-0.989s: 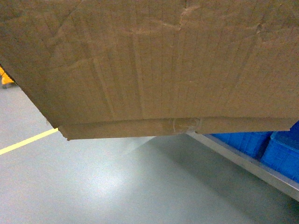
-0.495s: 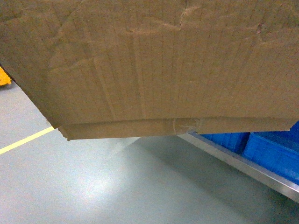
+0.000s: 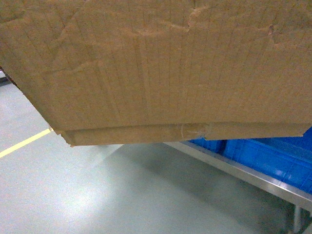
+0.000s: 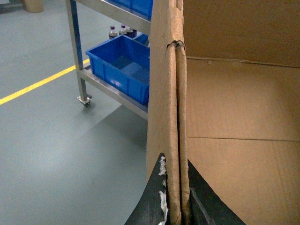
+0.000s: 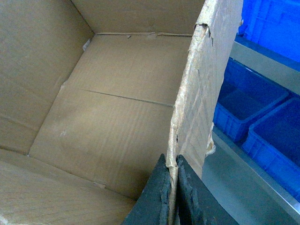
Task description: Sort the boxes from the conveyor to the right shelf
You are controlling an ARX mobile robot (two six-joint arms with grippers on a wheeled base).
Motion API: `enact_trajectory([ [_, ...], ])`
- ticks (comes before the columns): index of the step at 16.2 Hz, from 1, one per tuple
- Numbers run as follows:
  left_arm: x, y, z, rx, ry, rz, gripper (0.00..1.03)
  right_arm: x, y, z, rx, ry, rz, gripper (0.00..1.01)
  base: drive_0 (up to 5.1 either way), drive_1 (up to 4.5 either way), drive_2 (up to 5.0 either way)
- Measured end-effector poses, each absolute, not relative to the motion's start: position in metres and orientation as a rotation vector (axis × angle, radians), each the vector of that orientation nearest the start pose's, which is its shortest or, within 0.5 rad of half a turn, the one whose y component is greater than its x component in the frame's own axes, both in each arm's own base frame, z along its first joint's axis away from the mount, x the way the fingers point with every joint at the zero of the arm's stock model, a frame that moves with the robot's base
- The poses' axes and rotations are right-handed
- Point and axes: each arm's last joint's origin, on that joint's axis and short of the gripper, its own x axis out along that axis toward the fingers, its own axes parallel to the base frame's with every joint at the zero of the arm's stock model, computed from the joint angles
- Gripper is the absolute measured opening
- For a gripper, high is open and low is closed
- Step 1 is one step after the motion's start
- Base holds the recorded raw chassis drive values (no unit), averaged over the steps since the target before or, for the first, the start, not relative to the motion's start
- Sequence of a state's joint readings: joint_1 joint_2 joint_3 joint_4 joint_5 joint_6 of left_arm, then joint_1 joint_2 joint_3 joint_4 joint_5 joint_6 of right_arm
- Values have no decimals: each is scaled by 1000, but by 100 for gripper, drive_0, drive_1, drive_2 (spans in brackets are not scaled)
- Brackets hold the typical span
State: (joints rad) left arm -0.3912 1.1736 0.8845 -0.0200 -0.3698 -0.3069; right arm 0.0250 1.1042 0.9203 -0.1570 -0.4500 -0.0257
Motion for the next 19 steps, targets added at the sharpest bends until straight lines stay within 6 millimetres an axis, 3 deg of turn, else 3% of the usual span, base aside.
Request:
enact_trajectory([
  [19,244,-89,306,-190,287,23,3,241,19,322,48,330,475,2,-120,-120,-120],
])
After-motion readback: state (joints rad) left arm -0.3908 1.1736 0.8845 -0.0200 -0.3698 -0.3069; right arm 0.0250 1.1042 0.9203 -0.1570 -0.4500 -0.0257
